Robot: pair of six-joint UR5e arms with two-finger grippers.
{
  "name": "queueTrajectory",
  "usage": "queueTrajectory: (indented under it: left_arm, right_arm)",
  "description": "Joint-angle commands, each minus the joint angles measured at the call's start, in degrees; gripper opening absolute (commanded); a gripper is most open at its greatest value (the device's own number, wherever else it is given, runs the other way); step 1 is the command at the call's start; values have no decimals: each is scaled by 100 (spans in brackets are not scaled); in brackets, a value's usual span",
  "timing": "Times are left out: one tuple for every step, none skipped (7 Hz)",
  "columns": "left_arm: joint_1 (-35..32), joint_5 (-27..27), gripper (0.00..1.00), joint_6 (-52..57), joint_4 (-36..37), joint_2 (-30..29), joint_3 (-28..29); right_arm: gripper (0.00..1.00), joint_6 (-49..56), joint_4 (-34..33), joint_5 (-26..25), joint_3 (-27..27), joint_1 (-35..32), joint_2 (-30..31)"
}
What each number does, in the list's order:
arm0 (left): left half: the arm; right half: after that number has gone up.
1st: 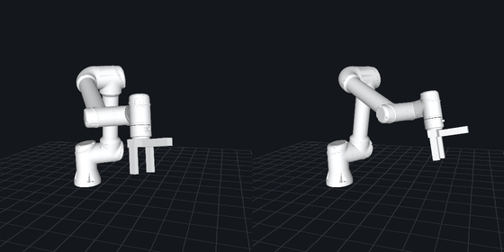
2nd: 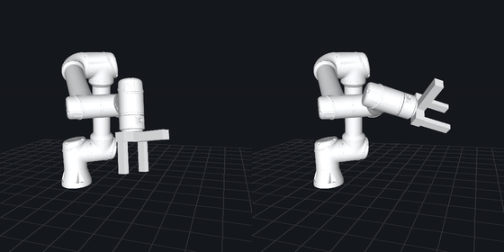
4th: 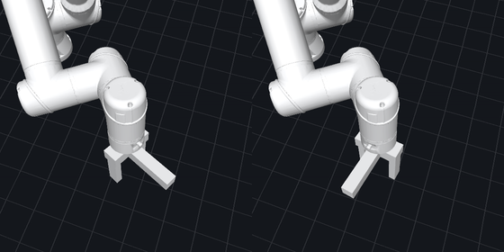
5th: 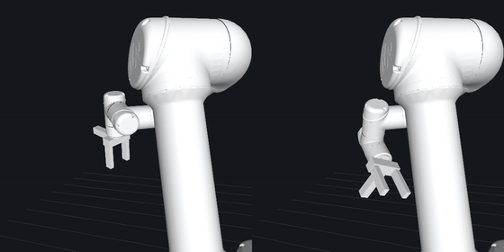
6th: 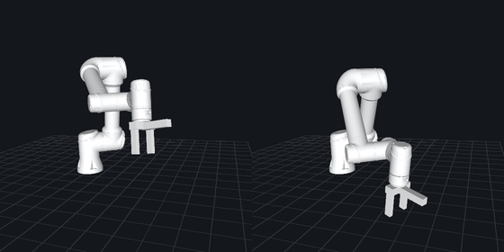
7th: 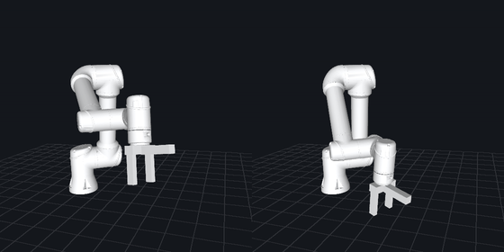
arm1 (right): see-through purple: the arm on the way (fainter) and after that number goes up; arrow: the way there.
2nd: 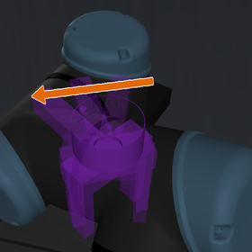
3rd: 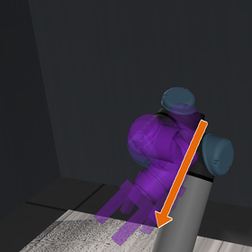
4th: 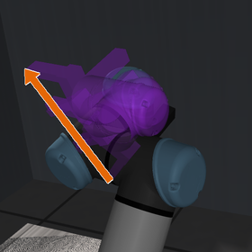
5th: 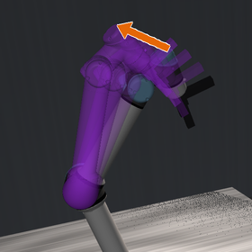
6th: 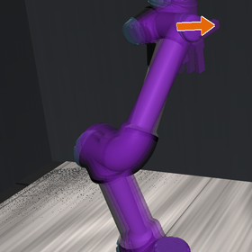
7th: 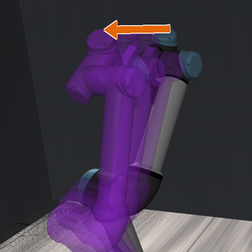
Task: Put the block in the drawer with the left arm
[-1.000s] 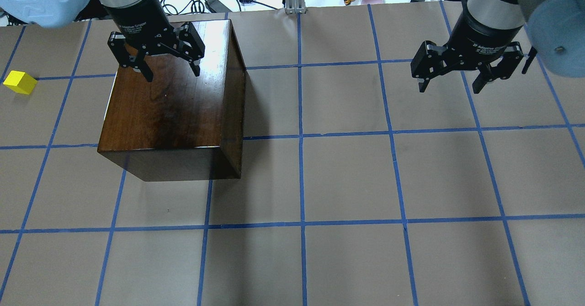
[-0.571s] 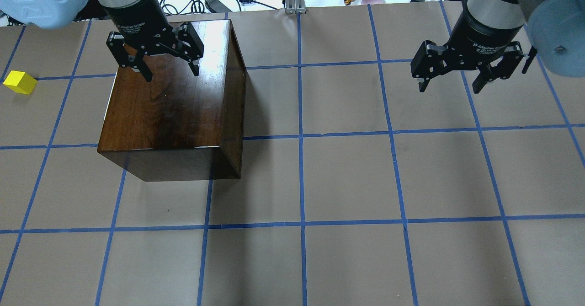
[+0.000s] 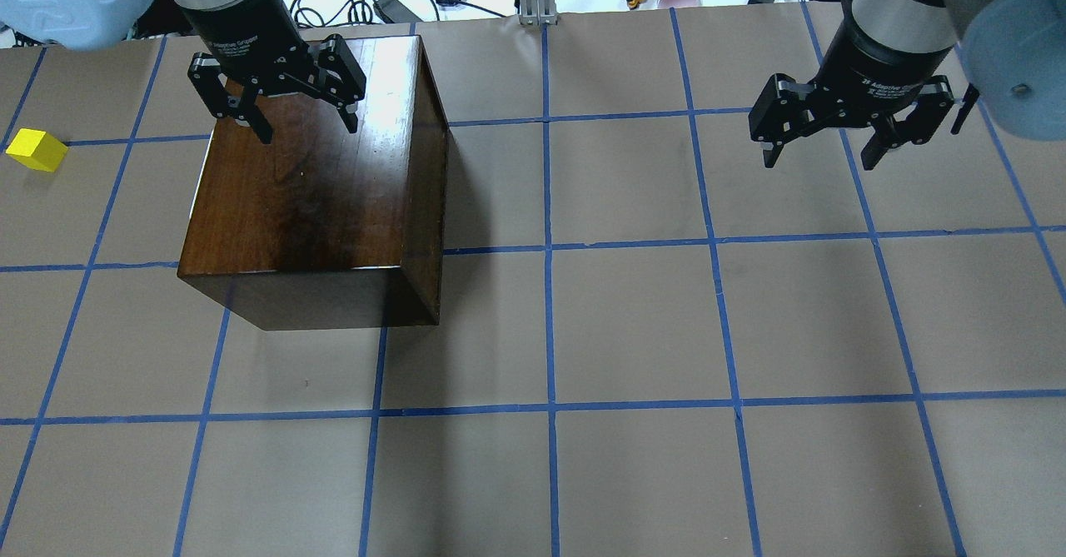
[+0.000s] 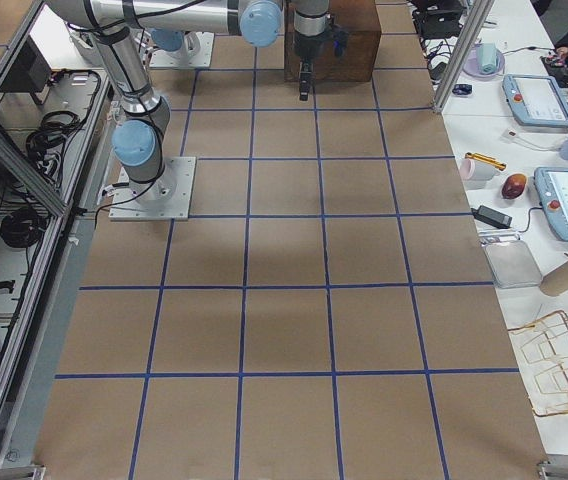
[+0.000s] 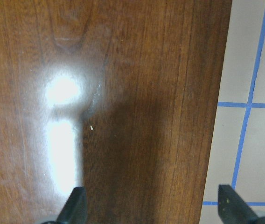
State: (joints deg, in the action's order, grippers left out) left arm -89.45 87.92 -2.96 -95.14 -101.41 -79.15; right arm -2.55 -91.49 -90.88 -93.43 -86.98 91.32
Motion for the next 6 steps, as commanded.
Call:
queueTrajectory:
  left_arm:
    - [24, -3, 100, 67, 13, -1, 4]
    - [24, 6, 100, 59, 13, -1, 30]
    - [24, 6, 100, 59, 13, -1, 48]
    - [68, 6, 100, 59, 13, -1, 92]
    - [303, -55, 100, 68, -4, -1, 214]
    - [627, -90, 100, 94, -83, -1, 389]
  right_arm:
    - [100, 0, 0, 0, 0, -3, 0]
    - [100, 0, 0, 0, 0, -3, 0]
    - [100, 0, 0, 0, 0, -3, 0]
    - [100, 0, 0, 0, -9, -3, 0]
    - [100, 0, 0, 0, 0, -3, 0]
    - [100, 0, 0, 0, 0, -3, 0]
